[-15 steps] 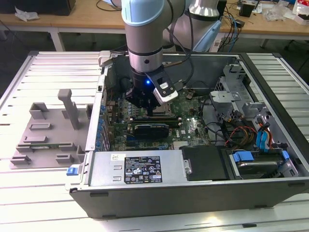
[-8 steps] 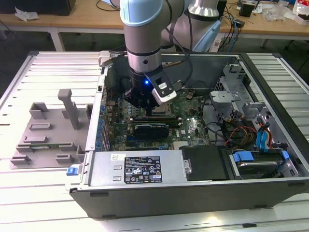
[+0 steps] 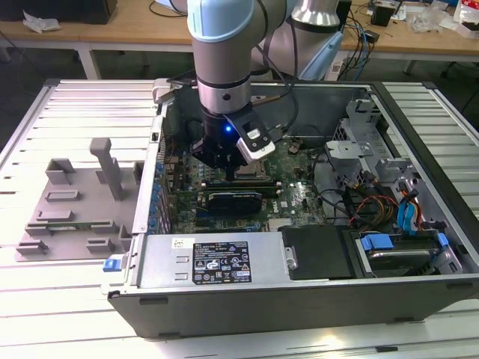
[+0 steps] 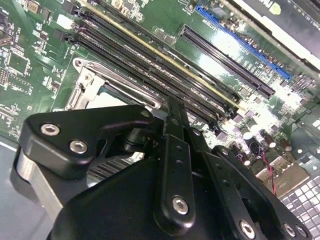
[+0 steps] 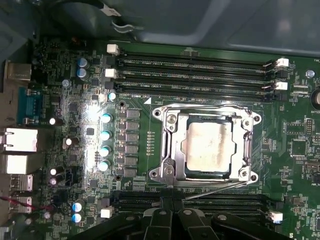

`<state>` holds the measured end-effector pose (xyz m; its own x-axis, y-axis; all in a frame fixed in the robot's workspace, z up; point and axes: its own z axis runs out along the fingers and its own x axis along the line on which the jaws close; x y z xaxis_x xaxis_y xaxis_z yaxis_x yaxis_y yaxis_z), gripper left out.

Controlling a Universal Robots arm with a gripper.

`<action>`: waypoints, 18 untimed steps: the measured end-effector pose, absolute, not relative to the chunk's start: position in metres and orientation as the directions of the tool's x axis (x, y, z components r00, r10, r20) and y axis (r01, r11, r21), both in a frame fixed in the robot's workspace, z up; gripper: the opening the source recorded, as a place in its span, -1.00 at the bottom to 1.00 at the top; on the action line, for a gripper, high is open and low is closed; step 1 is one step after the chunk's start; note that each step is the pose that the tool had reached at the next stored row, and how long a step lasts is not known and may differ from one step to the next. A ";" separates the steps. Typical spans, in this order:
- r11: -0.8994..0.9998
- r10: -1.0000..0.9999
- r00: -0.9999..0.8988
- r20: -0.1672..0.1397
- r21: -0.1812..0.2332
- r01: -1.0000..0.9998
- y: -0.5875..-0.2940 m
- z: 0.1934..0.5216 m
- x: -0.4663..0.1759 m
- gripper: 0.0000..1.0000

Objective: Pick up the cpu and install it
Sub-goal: 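Install the second cpu locking lever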

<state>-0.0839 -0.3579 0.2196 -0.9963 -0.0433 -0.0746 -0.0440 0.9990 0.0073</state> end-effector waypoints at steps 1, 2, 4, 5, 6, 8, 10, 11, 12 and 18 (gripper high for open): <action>0.999 -0.046 -0.996 -0.074 0.007 -0.047 -0.359 0.220 -0.084 -0.79; 0.999 -0.047 -0.996 -0.074 0.007 -0.048 -0.359 0.220 -0.084 -0.79; 0.999 -0.051 -0.996 -0.073 0.007 -0.051 -0.362 0.220 -0.084 -0.79; 0.999 -0.052 -0.996 -0.073 0.007 -0.053 -0.363 0.220 -0.084 -0.79; 0.998 -0.054 -0.996 -0.073 0.007 -0.054 -0.363 0.220 -0.084 -0.79; 0.997 -0.056 -0.996 -0.075 0.040 -0.059 -0.365 0.219 -0.084 -0.79; 0.996 -0.056 -0.995 -0.077 0.070 -0.062 -0.367 0.218 -0.084 -0.79; 0.995 -0.057 -0.995 -0.077 0.084 -0.063 -0.369 0.216 -0.084 -0.79; 0.994 -0.057 -0.995 -0.078 0.094 -0.064 -0.370 0.215 -0.084 -0.79; 0.988 -0.055 -0.995 -0.080 0.138 -0.066 -0.380 0.211 -0.088 -0.79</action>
<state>-0.0881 -0.3795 0.2106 -0.9953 -0.0547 -0.0804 -0.0655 0.9882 0.1384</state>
